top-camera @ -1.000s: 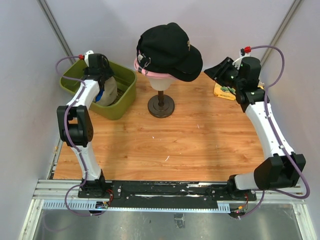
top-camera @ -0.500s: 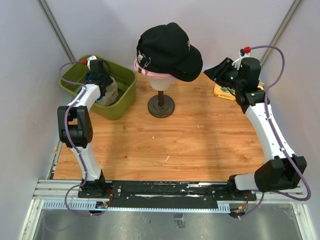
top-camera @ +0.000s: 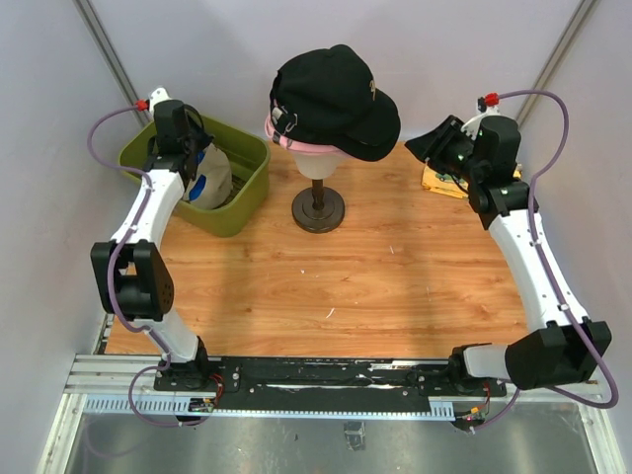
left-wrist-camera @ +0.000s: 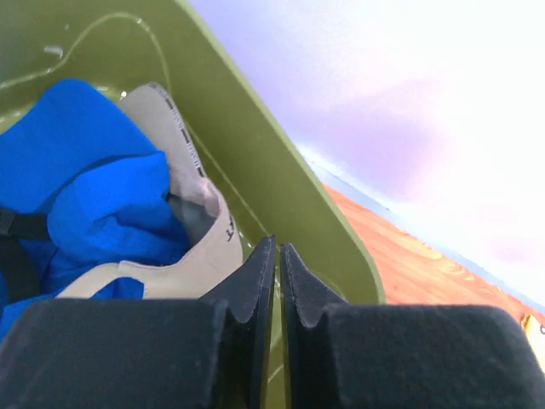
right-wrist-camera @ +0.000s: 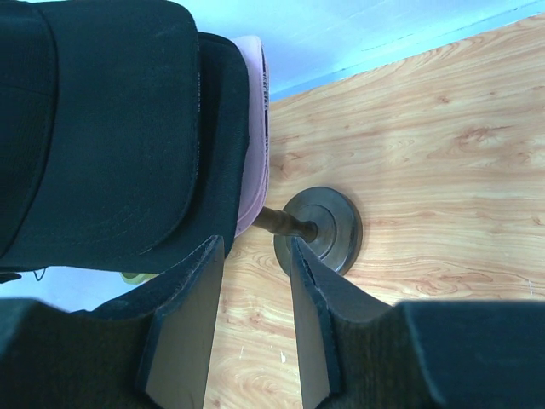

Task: Stack the hats
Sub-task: Pick up the hat from the bin.

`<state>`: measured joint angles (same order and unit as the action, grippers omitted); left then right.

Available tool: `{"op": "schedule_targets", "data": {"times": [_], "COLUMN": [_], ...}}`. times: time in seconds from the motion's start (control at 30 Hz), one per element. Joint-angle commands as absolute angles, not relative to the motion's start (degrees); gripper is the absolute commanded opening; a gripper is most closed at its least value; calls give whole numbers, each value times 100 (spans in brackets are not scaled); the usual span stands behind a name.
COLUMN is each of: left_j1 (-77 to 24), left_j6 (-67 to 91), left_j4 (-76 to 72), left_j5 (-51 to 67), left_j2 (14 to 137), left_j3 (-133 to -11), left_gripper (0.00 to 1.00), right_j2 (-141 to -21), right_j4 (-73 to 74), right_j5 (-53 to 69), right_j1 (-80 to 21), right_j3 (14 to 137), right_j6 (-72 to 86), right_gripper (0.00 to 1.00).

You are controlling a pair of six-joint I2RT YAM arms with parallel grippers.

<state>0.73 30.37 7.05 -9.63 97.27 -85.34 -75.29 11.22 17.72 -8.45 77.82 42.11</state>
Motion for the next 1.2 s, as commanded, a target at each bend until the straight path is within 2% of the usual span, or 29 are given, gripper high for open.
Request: {"op": "schedule_targets", "data": {"times": [0.0,0.07,0.1,0.17,0.2,0.4,0.63,0.7,0.77,0.8,0.9,0.93,1.17], "left_j1": [100,105,105,108,106,115,114,124,123,123,123,125,123], "left_j6": [3154,3084,3002,2794,2711,2633,2415,2350,2310,2304,2371,2382,2460], "left_j4": [672,862,885,954,1004,983,895,867,830,824,723,672,700], "left_j5": [-667,-747,-795,-914,-959,-1089,-1238,-1237,-1178,-1147,-1037,-984,-594], "left_j2": [9596,9657,9686,9817,9916,10493,10921,10959,10952,10939,10804,10739,10456], "left_j3": [-8670,-8685,-8646,-8605,-8612,-8599,-8917,-8940,-8917,-8906,-8749,-8679,-8640], "left_gripper": [8,14,23,52,58,64,64,62,55,46,10,3,1], "right_j2": [-7304,-7247,-7231,-7193,-7182,-7178,-7205,-7227,-7233,-7241,-7275,-7277,-7251], "right_j4": [1167,1175,1177,1185,1186,1187,1171,1169,1154,1151,1114,1104,1072], "right_j5": [1659,1677,1685,1703,1705,1650,1576,1566,1552,1547,1555,1556,1573], "right_j1": [-920,-921,-929,-938,-942,-1042,-1054,-1055,-1054,-1050,-1051,-1054,-1060], "right_j3": [7735,7712,7701,7700,7699,7629,7576,7597,7593,7596,7596,7598,7621], "right_j6": [4052,4060,4067,4069,4069,3982,3888,3872,3863,3867,3875,3876,3887], "right_gripper": [39,38,39,39,39,39,39,39,39,39,39,39,39]}}
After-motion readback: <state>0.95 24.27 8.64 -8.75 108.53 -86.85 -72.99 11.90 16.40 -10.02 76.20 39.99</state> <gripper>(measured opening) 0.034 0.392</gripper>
